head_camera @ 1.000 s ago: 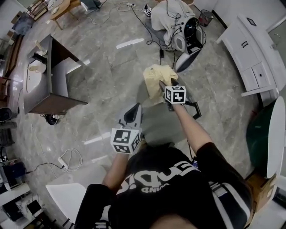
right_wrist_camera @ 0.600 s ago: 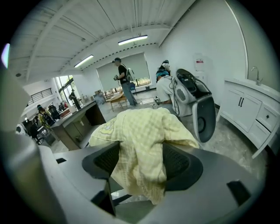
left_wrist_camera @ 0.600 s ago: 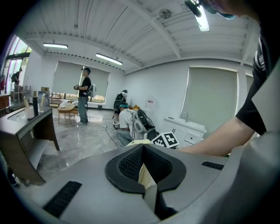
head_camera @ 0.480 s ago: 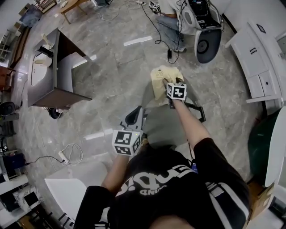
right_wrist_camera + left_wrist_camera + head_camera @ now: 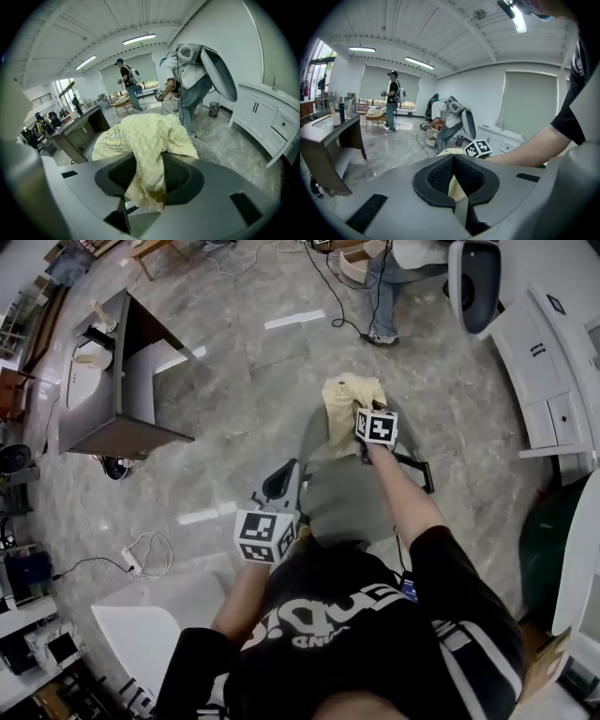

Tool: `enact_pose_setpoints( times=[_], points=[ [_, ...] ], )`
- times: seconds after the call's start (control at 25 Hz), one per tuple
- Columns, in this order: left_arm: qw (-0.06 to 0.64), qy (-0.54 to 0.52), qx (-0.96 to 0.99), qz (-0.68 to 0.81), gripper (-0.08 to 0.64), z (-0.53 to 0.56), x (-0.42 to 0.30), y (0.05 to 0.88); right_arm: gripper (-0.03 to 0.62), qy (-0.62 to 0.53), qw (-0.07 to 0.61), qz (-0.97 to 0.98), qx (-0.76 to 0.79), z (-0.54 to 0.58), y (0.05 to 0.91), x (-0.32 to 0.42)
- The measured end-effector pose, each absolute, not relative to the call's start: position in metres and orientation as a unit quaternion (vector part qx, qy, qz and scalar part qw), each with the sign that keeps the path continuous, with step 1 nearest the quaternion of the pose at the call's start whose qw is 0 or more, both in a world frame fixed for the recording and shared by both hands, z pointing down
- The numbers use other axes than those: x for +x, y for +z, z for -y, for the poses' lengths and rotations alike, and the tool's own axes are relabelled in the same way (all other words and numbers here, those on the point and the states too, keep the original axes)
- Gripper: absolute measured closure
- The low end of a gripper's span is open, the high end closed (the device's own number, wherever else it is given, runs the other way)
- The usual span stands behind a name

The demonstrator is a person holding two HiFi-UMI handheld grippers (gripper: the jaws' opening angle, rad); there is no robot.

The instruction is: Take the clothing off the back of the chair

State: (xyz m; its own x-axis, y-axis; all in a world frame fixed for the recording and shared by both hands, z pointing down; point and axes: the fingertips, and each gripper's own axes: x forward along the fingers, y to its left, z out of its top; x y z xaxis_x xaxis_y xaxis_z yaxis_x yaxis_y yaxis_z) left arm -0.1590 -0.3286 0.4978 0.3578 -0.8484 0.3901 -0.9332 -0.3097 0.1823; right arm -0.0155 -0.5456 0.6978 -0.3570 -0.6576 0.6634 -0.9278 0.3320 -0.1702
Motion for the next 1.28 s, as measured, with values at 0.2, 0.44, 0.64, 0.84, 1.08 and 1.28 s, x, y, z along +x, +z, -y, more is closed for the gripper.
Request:
enact_pose_setpoints(
  times=[0.2,0.44,0.64,0.84,1.08,1.28],
  points=[
    [0.194,0.114,0.801,0.555,0.545,0.325,-0.158,0.499,0.500,0.269,0.259,0.784,0.495,0.543,0.696,-0.021],
    [0.194,0.110,0.802,0.555,0.545,0.321,-0.157,0.500,0.512,0.265,0.259,0.791,0.487,0.540,0.691,-0.022],
    [0.192,0.103,0.805,0.552,0.545,0.314,-0.155,0.498,0.512,0.254,0.246,0.805,0.477,0.535,0.668,-0.025],
    [0.188,0.096,0.811,0.545,0.545,0.309,-0.150,0.496,0.512,0.221,0.214,0.826,0.472,0.538,0.613,-0.029],
    [0.185,0.087,0.820,0.534,0.545,0.295,-0.141,0.493,0.512,0.186,0.169,0.848,0.467,0.536,0.520,-0.028],
    [0.187,0.079,0.821,0.533,0.545,0.282,-0.140,0.492,0.512,0.164,0.138,0.861,0.462,0.526,0.465,-0.026]
  ],
)
